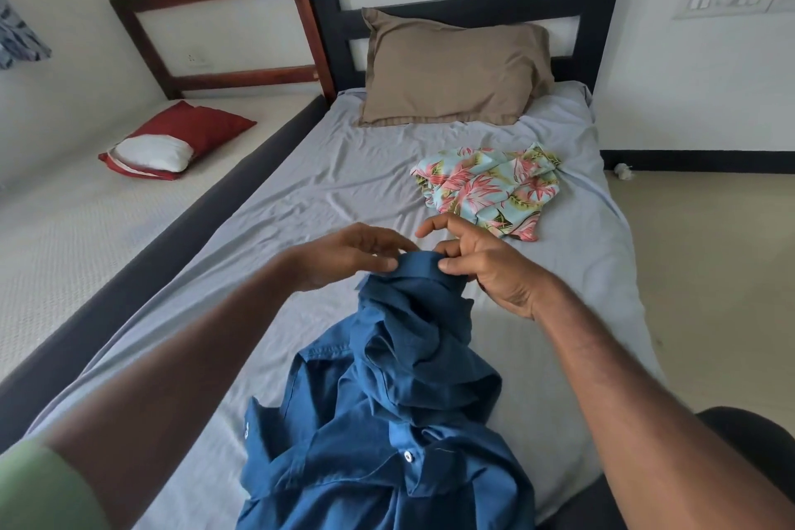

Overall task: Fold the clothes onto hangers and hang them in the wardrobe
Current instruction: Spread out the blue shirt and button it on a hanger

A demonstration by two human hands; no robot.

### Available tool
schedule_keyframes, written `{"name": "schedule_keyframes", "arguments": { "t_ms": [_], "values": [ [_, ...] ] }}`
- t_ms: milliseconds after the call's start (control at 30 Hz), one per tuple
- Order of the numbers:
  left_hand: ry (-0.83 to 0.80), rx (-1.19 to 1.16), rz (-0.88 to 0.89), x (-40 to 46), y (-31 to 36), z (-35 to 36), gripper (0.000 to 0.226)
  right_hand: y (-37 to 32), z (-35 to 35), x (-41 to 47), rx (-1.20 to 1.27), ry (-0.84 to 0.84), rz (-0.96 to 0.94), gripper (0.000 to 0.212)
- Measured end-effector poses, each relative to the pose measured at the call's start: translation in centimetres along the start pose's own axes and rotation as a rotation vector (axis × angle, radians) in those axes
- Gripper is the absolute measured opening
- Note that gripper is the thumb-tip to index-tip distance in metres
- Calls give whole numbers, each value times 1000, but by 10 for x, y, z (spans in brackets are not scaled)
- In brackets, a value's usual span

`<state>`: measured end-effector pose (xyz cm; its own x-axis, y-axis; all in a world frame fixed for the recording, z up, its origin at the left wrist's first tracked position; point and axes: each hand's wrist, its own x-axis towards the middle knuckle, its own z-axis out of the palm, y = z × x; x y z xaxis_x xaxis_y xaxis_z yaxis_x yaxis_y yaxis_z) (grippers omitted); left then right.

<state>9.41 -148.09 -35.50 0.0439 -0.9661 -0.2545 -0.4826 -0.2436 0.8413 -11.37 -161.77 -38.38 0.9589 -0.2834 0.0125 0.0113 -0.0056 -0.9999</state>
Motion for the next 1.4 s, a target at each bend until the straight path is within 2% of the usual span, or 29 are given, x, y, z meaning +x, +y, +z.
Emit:
{"name": "schedule_keyframes", "arguments": {
  "t_ms": [100, 133, 200, 300, 333, 400, 467, 567, 633, 667, 733, 800, 1000, 1100, 1133, 1167, 1267, 1300, 1400],
  "values": [
    [-95, 54, -24, -7, 0, -14, 11, -10, -10, 0, -54, -7, -17, 41],
    [-120, 69, -27, -10, 1, -19, 12, -13, -14, -1, -77, 0, -20, 38],
    [-76, 69, -3, -17, 3, -31, 23, -17, -23, -4, -122, 1, 4, 29],
    [96, -48, 112, -27, 13, -58, 66, -17, -35, -6, -223, -48, 89, 11],
    [134, -91, 145, -31, 19, -67, 72, -16, -38, -7, -266, -54, 120, 15],
    [185, -123, 161, -39, 30, -86, 74, -16, -43, -9, -289, -30, 219, 36],
    [244, -70, 73, -46, 39, -101, 73, -19, -50, -9, -241, -20, 364, 50],
    [326, 177, -133, -48, 47, -105, 53, -34, -47, -7, -317, -136, 431, 45],
    [373, 328, -238, -45, 55, -92, 67, -45, -38, 2, -310, -20, 281, 33],
    [404, 326, -308, -45, 62, -84, 78, -53, -33, 7, -268, 69, 177, 31],
    [473, 219, -412, -43, 72, -72, 108, -74, -28, 18, -243, 275, -5, 29],
    [579, 108, -393, -36, 87, -66, 122, -99, -29, 34, -278, 435, -134, 29],
    [871, -110, -141, -20, 162, -59, 111, -211, -18, 68, -488, 725, -441, 25],
    [1242, 230, -26, -26, 187, -48, 103, -260, -10, 73, -488, 790, -549, 21],
    [1300, 311, 6, -29, 194, -43, 96, -272, -9, 74, -477, 793, -569, 25],
    [1259, 299, 16, -31, 202, -42, 91, -285, -7, 74, -483, 786, -591, 31],
    [834, -112, -100, -34, 220, -45, 99, -309, 4, 70, -501, 728, -632, 44],
    [755, -212, -146, -33, 223, -48, 94, -313, 7, 70, -479, 705, -646, 45],
    [680, -511, -101, -26, 226, -60, 72, -322, 14, 63, -410, 663, -726, 49]
  ]
}}
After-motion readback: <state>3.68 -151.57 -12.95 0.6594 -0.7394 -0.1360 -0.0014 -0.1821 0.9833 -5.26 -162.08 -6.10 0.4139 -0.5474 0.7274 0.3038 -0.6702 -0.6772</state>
